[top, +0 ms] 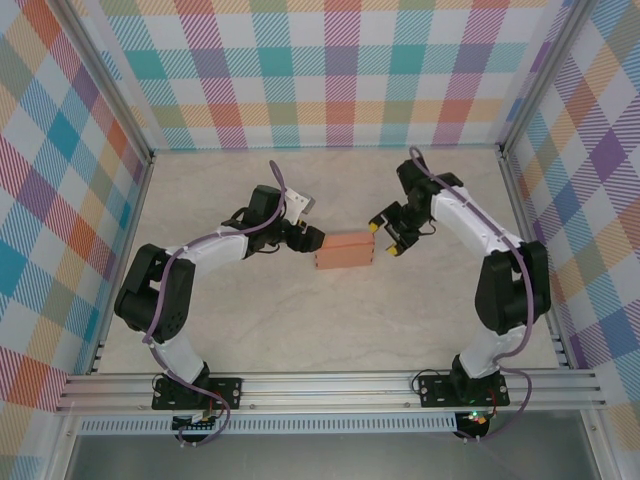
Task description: Fold the paper box
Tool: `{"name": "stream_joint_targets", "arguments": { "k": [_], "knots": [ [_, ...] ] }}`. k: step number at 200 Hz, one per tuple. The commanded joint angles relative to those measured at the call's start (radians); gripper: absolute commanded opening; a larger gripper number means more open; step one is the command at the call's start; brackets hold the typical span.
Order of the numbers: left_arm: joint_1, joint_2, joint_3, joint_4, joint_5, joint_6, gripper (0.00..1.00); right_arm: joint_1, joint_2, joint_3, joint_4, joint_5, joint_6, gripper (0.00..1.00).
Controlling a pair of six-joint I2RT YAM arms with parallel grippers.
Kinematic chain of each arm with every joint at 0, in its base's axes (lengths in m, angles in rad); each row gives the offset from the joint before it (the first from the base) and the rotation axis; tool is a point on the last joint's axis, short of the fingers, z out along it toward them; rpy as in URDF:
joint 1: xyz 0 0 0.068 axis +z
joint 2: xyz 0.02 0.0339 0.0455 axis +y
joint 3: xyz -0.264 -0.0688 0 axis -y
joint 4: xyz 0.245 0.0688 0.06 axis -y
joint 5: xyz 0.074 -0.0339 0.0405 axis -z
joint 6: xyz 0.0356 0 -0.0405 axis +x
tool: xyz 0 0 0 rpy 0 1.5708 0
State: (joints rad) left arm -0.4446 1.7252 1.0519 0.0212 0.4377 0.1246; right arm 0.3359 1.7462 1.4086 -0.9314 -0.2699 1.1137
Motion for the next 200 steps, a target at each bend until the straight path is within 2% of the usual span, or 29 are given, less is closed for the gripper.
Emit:
{"name": "stream_joint_targets", "arguments": {
  "k": [1, 38, 76, 106, 155, 200],
  "knots": [
    [-0.008, 0.049, -0.022, -0.099, -0.033, 0.024, 0.76, 0.016, 0.043, -0.064, -0.008, 0.028, -0.012, 0.58],
    [-0.007, 0.053, -0.030, -0.075, -0.029, 0.006, 0.76, 0.015, 0.001, -0.114, 0.006, 0.054, 0.006, 0.57],
    [-0.007, 0.059, -0.027, -0.073, -0.028, 0.003, 0.76, 0.017, -0.044, 0.036, -0.076, 0.080, -0.062, 0.59],
    [-0.007, 0.059, -0.028, -0.072, -0.028, 0.002, 0.76, 0.021, -0.053, 0.094, -0.063, 0.002, -0.080, 0.59],
    [-0.006, 0.064, -0.030, -0.067, -0.024, -0.011, 0.76, 0.059, 0.009, 0.045, -0.014, -0.042, -0.049, 0.59],
    [-0.006, 0.069, -0.025, -0.072, -0.024, -0.012, 0.76, 0.058, 0.058, -0.032, 0.000, -0.010, -0.067, 0.59]
  ]
}}
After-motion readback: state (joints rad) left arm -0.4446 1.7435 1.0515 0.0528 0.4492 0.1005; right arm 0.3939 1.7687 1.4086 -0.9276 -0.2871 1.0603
